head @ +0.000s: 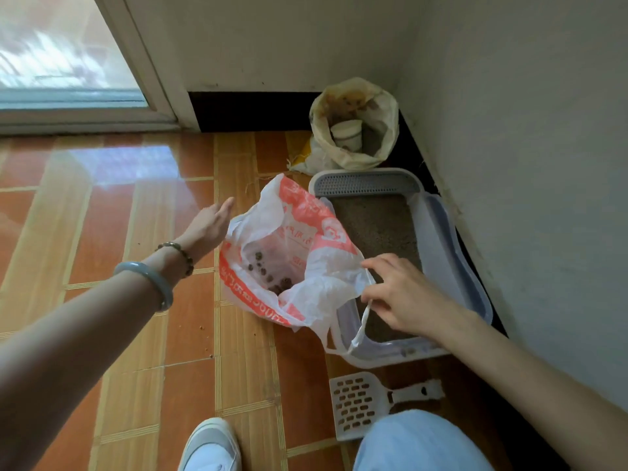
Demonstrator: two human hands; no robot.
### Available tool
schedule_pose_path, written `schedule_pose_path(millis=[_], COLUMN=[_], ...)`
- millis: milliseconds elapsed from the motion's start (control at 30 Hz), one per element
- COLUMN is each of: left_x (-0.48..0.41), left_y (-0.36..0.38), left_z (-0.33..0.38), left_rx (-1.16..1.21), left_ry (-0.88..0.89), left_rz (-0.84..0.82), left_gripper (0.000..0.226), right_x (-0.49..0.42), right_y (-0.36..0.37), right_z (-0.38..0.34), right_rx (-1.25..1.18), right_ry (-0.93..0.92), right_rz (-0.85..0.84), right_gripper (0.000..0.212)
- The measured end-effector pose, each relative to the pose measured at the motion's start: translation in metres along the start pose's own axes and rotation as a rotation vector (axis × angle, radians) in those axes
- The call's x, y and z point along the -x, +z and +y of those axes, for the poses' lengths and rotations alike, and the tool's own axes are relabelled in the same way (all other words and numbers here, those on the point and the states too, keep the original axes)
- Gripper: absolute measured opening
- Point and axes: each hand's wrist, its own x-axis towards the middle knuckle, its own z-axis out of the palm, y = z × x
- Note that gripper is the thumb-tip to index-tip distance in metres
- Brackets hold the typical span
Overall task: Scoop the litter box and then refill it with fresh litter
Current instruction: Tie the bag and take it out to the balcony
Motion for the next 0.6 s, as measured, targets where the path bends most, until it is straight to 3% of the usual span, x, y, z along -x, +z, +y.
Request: schedule_pose_path(millis=[133,200,333,433,600], left_x=[-0.005,-0.008,-0.014,-0.015,-0.024], left_y=[0.007,0.013,0.027,0.036,0.031], left_z=[0.013,0.02,0.028,0.023,0.007], left_rx=[0.185,0.17,0.166,0.174,0.046], left_ry=[-0.27,-0.27,-0.219,-0.224,-0.33], left_rz=[-0.418,-0.486,-0.485,-0.335,-0.057], left_gripper=[0.054,0.039,0.025,0.007,0.005], right_x=[-0.002,-0.002,-0.009,-0.011,-0.017], right_y=[-0.005,-0.003,0.003,0.005,-0.016], right_z=[-0.002,-0.004,0.003,0.012,0.017], right_rx=[0.053,0.049,-0.027,-0.132,-0.496], right_ry=[0.024,0.01,-0.042,0.019,0.203], right_rz=[-0.198,-0.252,-0.071,-0.002,0.151], right_gripper=[0.055,0.053,0.013,0.01,0.006])
